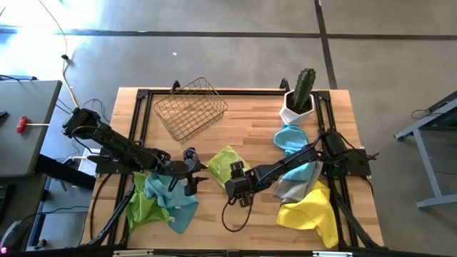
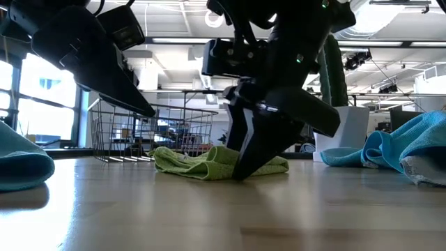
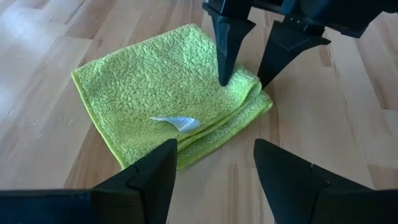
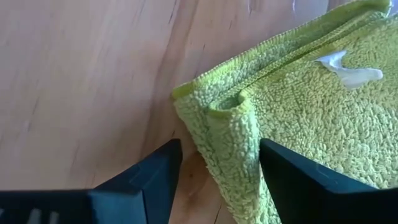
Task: Fold microfiber towels
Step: Put the folded light green microfiber towel into the wire basket
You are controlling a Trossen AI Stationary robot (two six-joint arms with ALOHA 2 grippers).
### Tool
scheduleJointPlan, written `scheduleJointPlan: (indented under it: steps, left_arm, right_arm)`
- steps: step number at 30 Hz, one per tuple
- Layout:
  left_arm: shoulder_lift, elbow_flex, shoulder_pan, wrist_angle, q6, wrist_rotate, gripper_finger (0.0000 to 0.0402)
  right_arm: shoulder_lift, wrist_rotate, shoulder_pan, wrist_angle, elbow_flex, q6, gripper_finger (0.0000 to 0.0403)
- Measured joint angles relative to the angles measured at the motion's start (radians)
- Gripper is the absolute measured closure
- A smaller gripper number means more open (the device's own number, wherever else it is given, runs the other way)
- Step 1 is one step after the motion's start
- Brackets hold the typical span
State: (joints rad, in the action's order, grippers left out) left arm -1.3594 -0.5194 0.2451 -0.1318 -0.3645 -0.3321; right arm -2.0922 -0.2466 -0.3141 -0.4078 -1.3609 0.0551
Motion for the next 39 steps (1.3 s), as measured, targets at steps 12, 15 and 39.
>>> scheduleJointPlan:
  steps: [12,15,39]
  left_arm:
    - [0.000,0.000,0.000,-0.008,-0.003,0.074,0.0199]
    - [0.000,0.000,0.001,-0.033,-0.029,0.142,0.0199]
    - [0.000,0.000,0.107,-0.111,0.472,0.006,0.0199]
  right_arm:
    - [-0.005,0.011,0.046,0.014,0.001,-0.138,0.0286]
    - [-0.006,0.011,0.048,0.015,0.001,-0.137,0.0334]
    - [-0.011,0.046,0.087,-0.295,-0.256,-0.145,0.0402]
